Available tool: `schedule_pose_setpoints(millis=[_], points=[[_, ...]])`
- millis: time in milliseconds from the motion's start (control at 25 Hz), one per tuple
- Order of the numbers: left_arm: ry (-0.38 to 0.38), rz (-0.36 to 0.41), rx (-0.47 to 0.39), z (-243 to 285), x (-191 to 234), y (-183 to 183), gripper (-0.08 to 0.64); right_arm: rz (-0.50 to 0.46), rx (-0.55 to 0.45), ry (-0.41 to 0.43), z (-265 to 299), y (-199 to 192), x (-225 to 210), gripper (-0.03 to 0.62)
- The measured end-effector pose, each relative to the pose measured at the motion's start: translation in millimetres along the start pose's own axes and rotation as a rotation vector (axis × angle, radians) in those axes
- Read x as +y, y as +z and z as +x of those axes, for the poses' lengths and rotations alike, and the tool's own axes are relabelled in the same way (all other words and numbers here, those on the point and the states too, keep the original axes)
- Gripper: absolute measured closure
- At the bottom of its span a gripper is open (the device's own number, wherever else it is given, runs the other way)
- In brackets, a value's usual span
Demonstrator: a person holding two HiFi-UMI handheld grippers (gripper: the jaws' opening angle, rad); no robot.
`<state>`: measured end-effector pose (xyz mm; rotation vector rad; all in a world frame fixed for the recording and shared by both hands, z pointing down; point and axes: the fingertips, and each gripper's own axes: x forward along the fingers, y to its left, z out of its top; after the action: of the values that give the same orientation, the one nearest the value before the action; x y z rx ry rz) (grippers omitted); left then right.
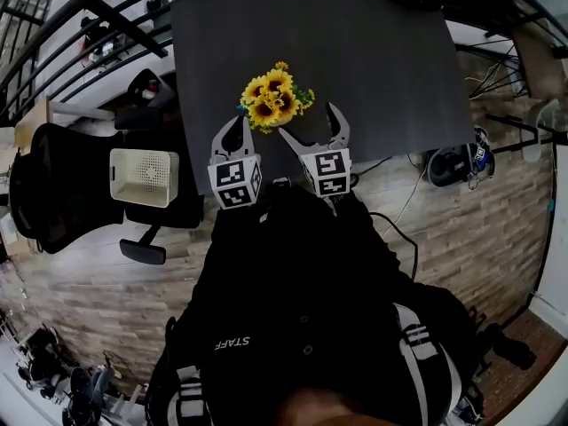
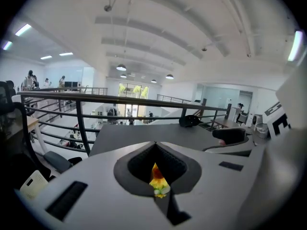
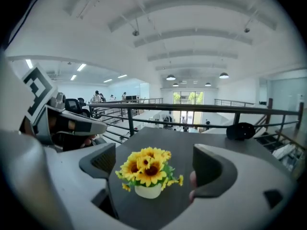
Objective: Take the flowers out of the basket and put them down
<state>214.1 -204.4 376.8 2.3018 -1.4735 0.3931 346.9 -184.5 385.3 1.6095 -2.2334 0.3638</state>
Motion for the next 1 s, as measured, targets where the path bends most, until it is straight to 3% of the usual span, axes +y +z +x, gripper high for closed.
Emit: schedule_pose_setpoints(millis=[200,360,480,600,760,1000], points=[[-0.020,0.023,-0.072,-11,-13,42,0.560,-0.066,-0.081,-0.043,-15,58,0,0.092],[-0.024,0.029,-0.120,-13,-14,69,0.560,-0.062,-0.151,-0.057,-23,97,3,0.148],[-0.027,0.028,-0.149,-19,-15,88,0.560,-0.053,-0.208,-0.102,-34,122,1,0.361],[-0.030,0.032,-0.178,-27,-15,103,0.560,-0.047,-0.226,-0.109,-41,139,5,0.413],[-0.024,0.029,-0.203,-38,-11,115,0.560,-0.030,-0.292,-0.117,-56,159,14,0.553],[-0.031,0.032,-0.244,-46,-11,139,0.560,-0.015,-0.315,-0.125,-63,176,15,0.577]])
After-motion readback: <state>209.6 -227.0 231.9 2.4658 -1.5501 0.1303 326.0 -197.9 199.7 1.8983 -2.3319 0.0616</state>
